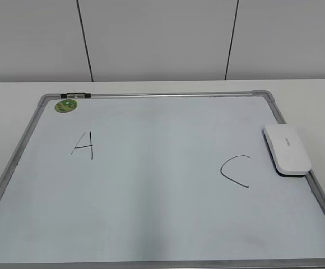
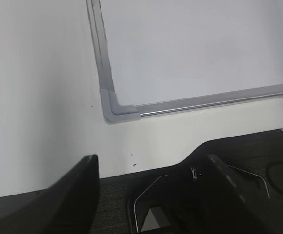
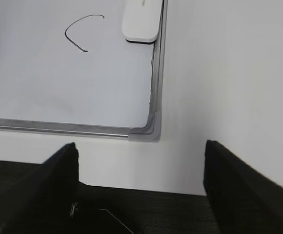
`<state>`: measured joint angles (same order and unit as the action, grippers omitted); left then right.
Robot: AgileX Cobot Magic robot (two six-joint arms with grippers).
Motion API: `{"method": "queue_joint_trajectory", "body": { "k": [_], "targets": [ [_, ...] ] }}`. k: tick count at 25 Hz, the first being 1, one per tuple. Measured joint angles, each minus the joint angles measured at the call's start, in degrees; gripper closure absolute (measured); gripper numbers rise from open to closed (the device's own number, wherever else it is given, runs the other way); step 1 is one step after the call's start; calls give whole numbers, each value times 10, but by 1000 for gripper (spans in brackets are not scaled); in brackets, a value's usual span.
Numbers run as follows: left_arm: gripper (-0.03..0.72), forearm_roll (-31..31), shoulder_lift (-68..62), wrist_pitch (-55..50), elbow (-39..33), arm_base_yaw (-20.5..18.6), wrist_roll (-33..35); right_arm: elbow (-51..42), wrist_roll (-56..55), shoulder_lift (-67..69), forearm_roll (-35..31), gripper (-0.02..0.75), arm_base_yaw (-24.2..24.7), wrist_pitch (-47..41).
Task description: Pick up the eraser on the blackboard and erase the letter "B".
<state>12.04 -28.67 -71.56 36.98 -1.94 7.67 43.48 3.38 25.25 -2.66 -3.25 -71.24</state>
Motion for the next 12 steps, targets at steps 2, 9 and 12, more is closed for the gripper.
{"method": "queue_joint_trajectory", "body": {
  "k": [2,9,12],
  "targets": [
    [215,-9,18,7,-21,0,-1,-28,-3,-29,7,147,0,0],
    [217,-41,30,36,-55,0,-2,-126,-41,-72,39,147,0,-6],
    [221,-53,30,56,-60,6,-2,-132,-46,-74,40,147,0,3]
  ]
}}
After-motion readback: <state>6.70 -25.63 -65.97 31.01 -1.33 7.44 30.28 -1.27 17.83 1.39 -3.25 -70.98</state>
